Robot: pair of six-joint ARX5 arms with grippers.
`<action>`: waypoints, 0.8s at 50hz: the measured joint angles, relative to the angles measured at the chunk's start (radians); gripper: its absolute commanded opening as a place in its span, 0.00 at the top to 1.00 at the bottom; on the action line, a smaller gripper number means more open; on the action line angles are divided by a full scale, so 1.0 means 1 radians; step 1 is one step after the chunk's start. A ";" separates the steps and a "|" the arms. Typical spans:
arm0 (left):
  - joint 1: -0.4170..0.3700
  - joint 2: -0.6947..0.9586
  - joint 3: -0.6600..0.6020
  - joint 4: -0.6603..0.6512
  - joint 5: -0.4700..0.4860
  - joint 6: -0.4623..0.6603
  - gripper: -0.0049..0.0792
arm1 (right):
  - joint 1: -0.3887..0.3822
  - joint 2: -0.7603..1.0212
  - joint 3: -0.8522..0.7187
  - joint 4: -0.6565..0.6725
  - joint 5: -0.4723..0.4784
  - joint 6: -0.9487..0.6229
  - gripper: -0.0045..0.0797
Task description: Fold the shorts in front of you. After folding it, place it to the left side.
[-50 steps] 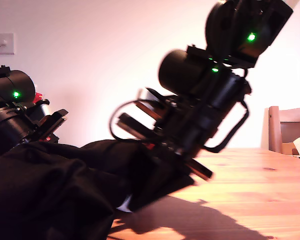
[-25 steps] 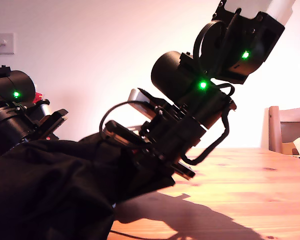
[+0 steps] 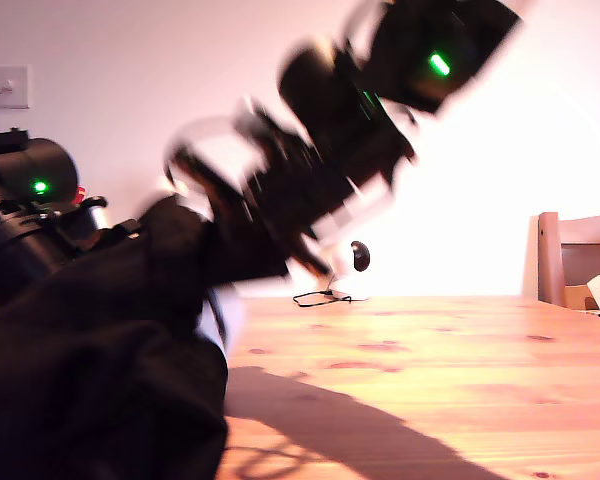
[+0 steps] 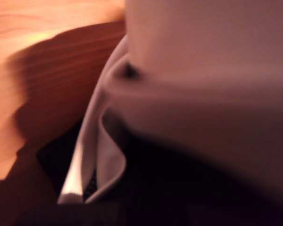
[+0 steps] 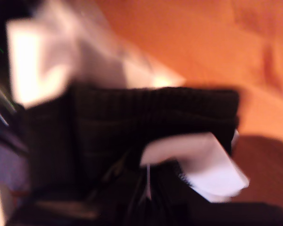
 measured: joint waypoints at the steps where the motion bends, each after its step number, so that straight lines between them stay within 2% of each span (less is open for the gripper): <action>1: -0.002 0.000 0.000 0.002 0.000 0.000 0.96 | 0.002 0.000 0.003 -0.001 0.000 0.009 0.96; 14: -0.002 0.002 0.000 0.010 0.019 0.005 0.96 | 0.042 0.000 0.002 -0.014 0.010 0.021 0.96; 24: 0.040 0.015 -0.016 -0.010 0.113 0.008 0.96 | 0.062 0.000 0.002 -0.024 0.011 0.021 0.96; 40: 0.103 -0.030 -0.034 -0.043 0.136 0.008 0.96 | 0.072 0.000 0.002 -0.037 0.003 0.013 0.96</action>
